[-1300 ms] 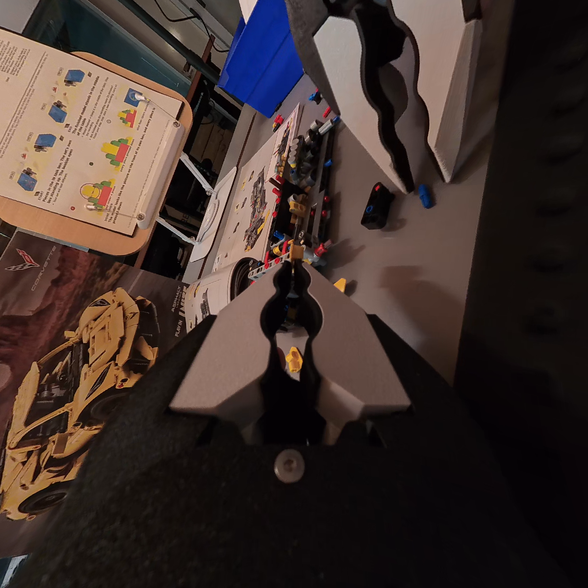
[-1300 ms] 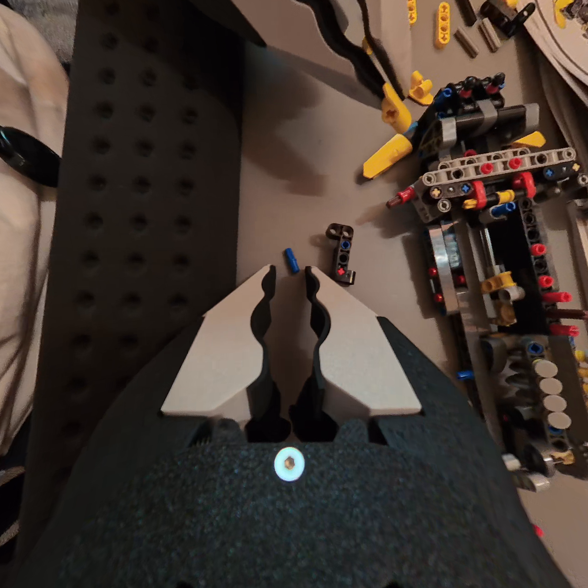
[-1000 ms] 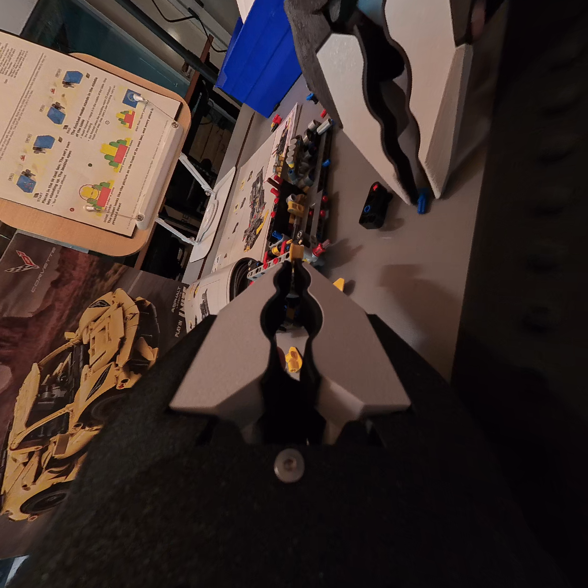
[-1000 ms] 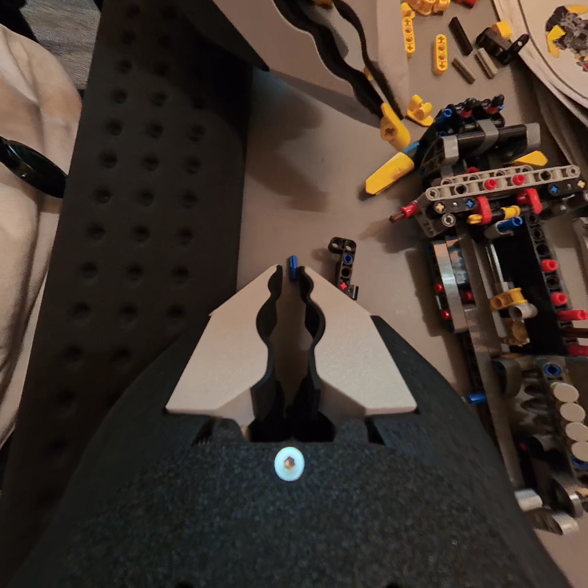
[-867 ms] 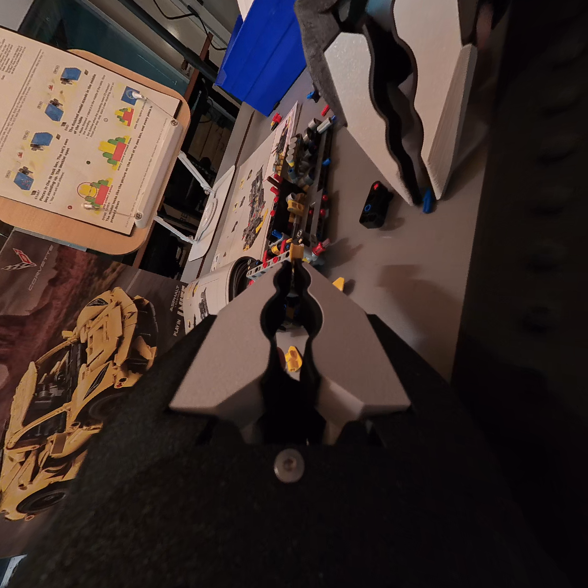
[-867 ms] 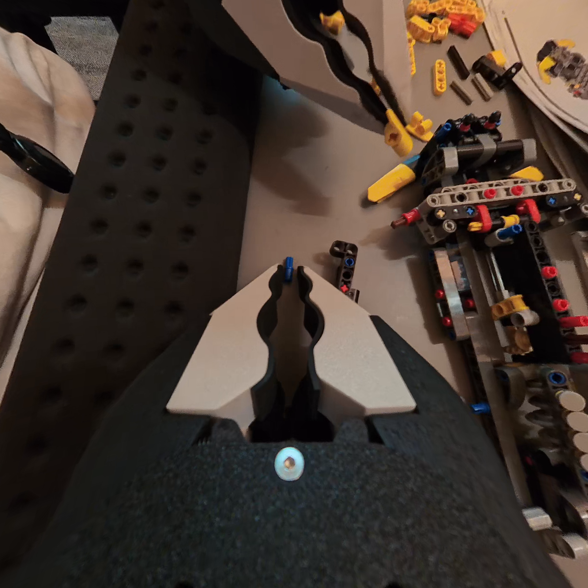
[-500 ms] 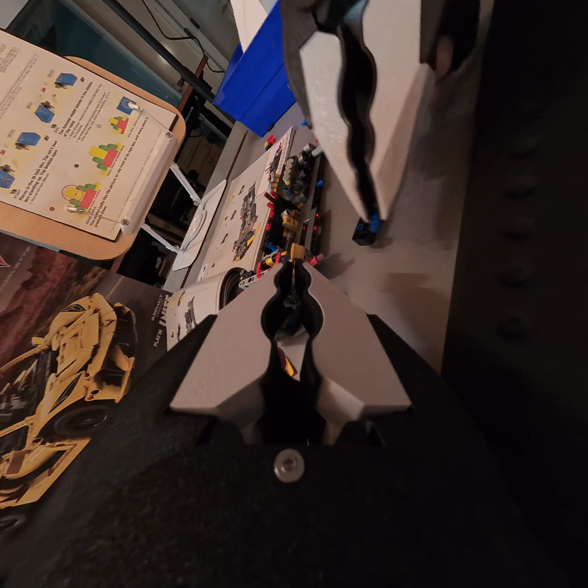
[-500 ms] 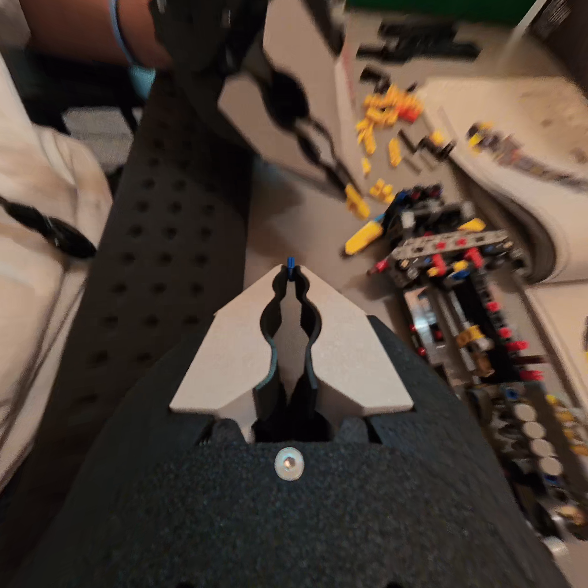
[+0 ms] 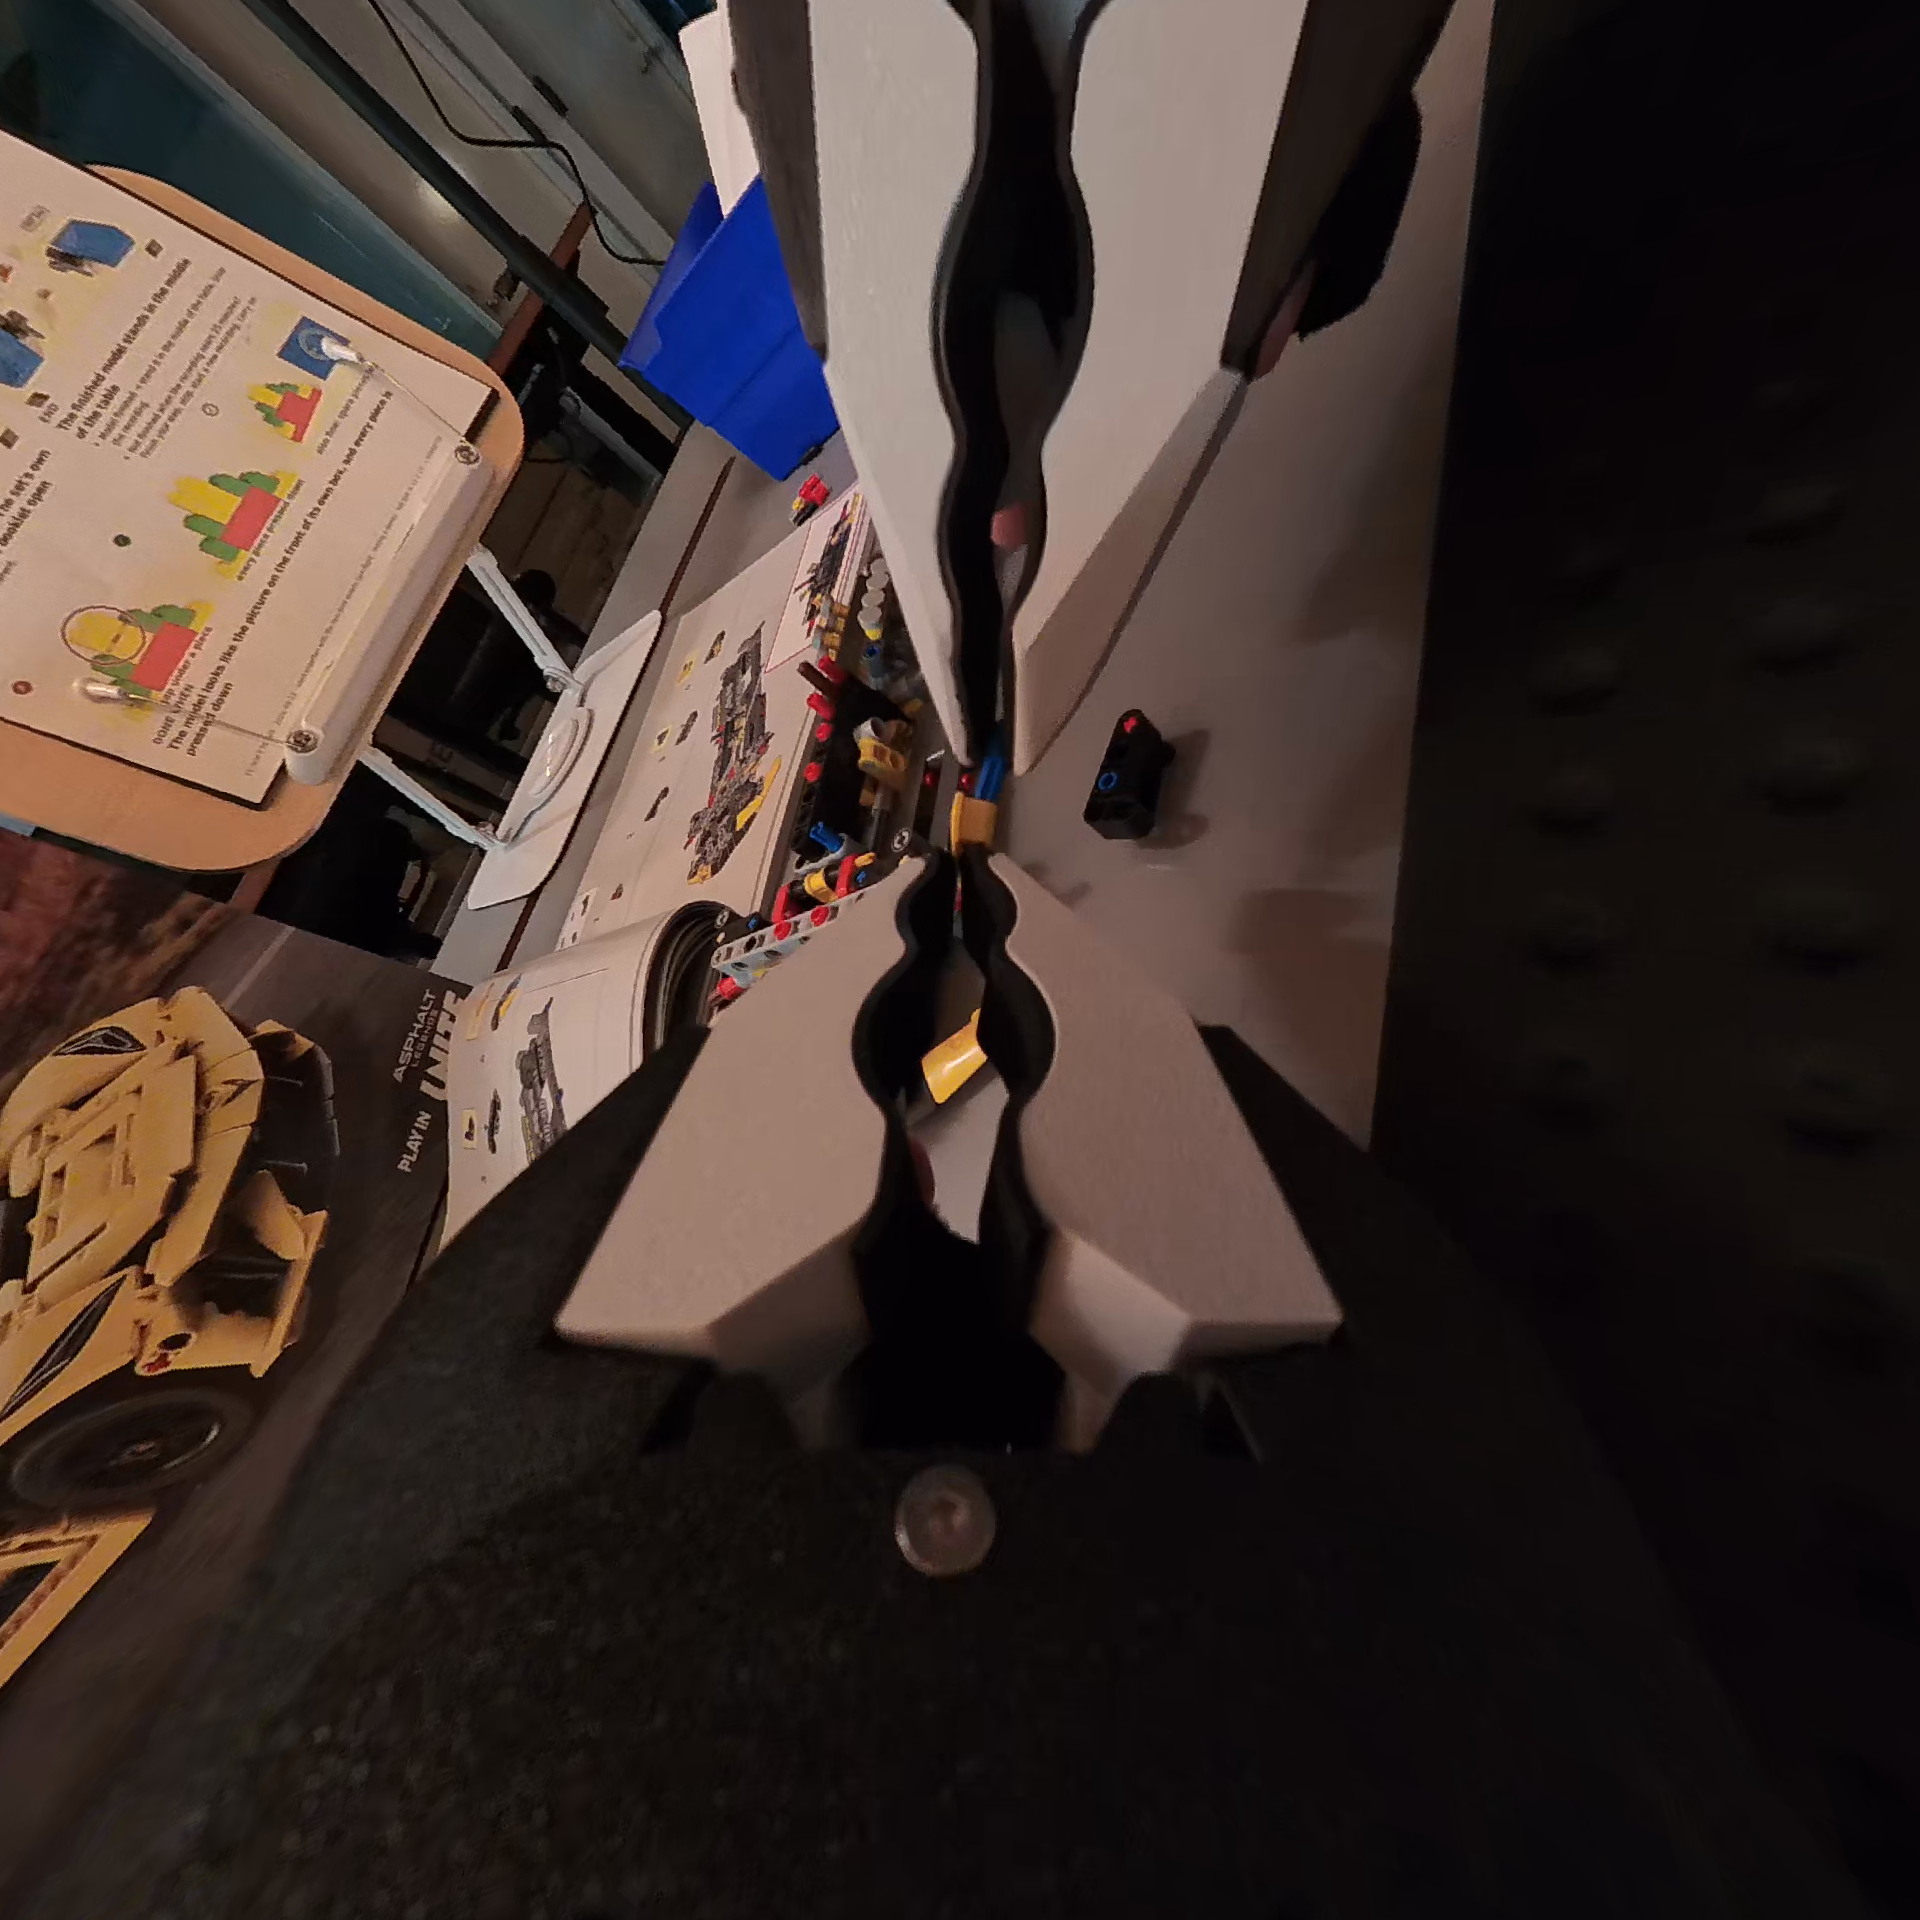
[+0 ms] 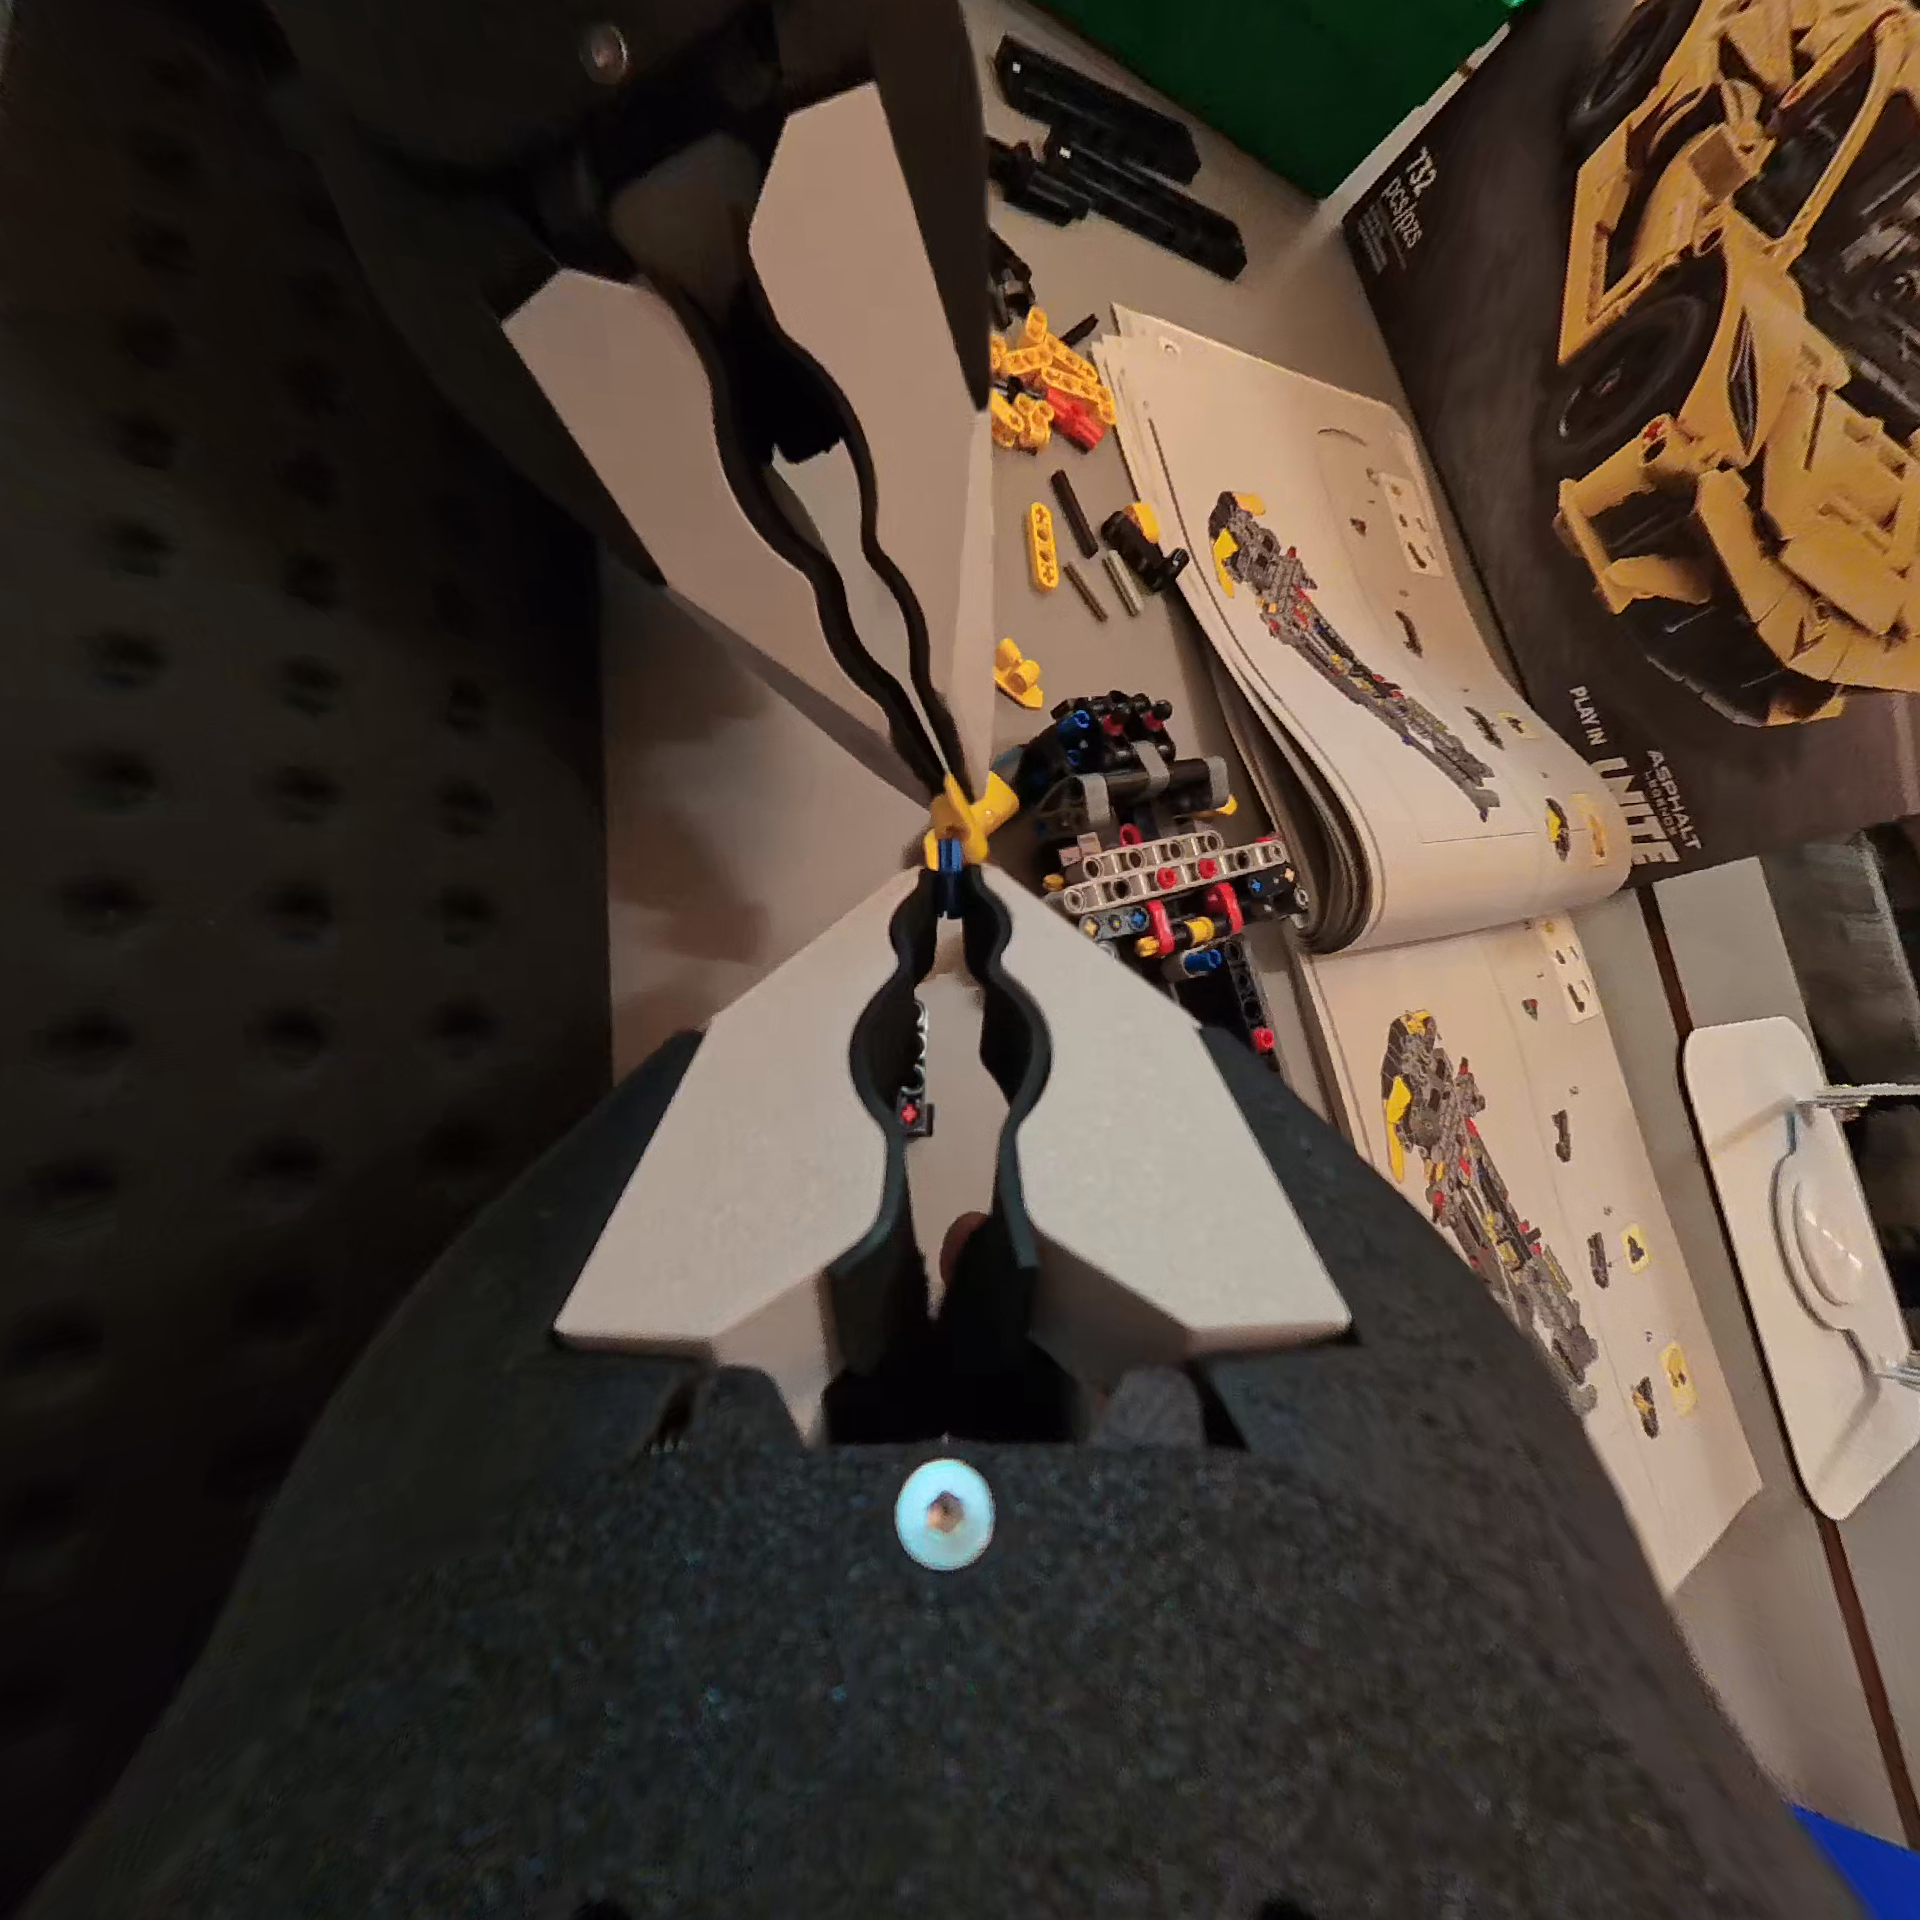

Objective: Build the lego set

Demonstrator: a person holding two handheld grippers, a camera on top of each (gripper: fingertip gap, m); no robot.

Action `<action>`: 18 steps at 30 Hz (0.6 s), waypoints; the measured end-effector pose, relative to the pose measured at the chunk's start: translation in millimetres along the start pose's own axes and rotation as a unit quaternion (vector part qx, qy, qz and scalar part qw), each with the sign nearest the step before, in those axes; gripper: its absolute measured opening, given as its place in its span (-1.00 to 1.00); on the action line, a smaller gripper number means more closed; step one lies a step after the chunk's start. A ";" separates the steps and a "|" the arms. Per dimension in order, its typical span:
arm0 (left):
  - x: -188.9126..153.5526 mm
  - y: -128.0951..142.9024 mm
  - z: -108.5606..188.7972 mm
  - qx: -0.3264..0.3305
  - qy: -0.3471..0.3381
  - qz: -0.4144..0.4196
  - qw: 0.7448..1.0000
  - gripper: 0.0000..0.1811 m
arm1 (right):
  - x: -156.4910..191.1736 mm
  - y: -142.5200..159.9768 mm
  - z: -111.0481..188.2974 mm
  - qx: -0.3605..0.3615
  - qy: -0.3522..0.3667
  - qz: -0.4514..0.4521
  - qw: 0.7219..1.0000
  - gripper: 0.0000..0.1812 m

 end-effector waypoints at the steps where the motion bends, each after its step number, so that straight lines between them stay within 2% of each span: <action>1: -0.1 0.4 -0.5 0.003 0.000 0.000 1.000 -1.00 | 0.4 0.2 -0.8 0.003 0.002 0.006 1.000 -0.96; 18: -3.1 2.9 -4.8 0.044 -0.014 -0.033 0.998 -1.00 | 4.1 -4.0 -7.0 0.043 0.021 0.069 0.996 -0.97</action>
Point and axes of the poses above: each gripper's, where its closed fingertips meet, z back along the fingers, y out of its underside, x = y × z across the jaws, the point moved 7 cm from there along z, back along the fingers, and after that the axes turned 10 degrees about y, right-handed, at the moved point
